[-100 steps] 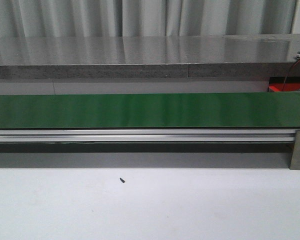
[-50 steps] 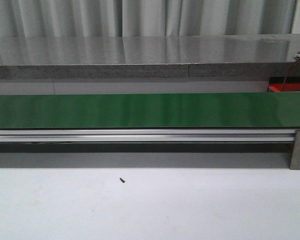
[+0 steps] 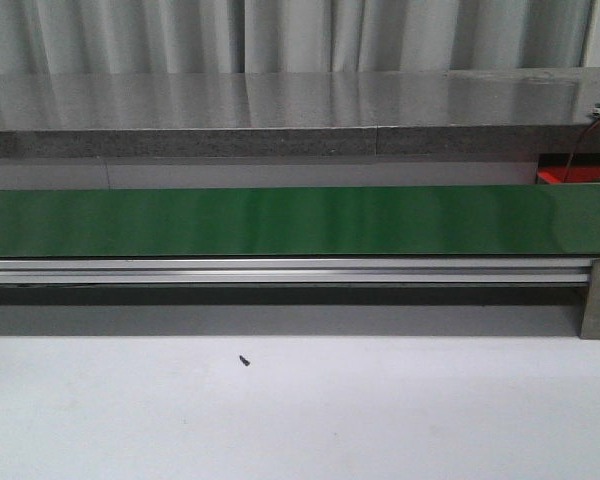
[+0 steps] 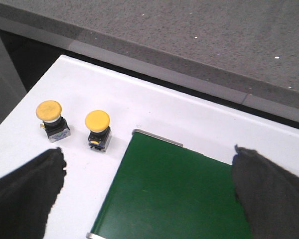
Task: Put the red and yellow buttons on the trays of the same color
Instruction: 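Reach the left gripper to the table and grasp a yellow button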
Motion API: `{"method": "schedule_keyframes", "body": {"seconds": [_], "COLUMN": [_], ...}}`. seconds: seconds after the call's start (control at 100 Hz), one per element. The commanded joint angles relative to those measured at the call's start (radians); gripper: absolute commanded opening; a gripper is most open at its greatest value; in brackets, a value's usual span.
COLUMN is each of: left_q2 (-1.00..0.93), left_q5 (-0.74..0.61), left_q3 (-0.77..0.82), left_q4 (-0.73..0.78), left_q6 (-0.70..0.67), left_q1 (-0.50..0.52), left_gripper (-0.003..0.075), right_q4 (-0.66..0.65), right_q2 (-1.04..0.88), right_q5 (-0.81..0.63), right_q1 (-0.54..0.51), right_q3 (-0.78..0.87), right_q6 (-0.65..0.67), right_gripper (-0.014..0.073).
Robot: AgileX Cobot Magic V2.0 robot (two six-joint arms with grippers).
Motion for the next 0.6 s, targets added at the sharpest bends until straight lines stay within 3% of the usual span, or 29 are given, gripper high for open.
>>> {"method": "schedule_keyframes", "body": {"seconds": [0.0, 0.13, 0.39, 0.59], "left_q2": [0.081, 0.219, 0.402, 0.491], "left_q5": [-0.014, 0.027, -0.055, -0.026], "left_q3": [-0.106, -0.191, -0.297, -0.339], "left_q4": [-0.012, -0.006, 0.003, 0.063], "left_q6": [-0.012, -0.012, -0.012, -0.012], "left_q1": [0.019, 0.025, 0.025, 0.025], "left_gripper": [0.0651, 0.0651, 0.0651, 0.0650], "right_q4": [0.018, 0.018, 0.018, 0.018], "right_q2": [0.001, 0.001, 0.001, 0.001], "right_q5": [-0.057, -0.057, -0.057, -0.057], "right_q1": [-0.002, -0.002, -0.002, -0.002], "right_q3": [-0.021, -0.021, -0.021, -0.021], "right_q6": [-0.009, -0.009, -0.009, -0.009], "right_gripper": [-0.0096, -0.0096, -0.0096, -0.0096]}}
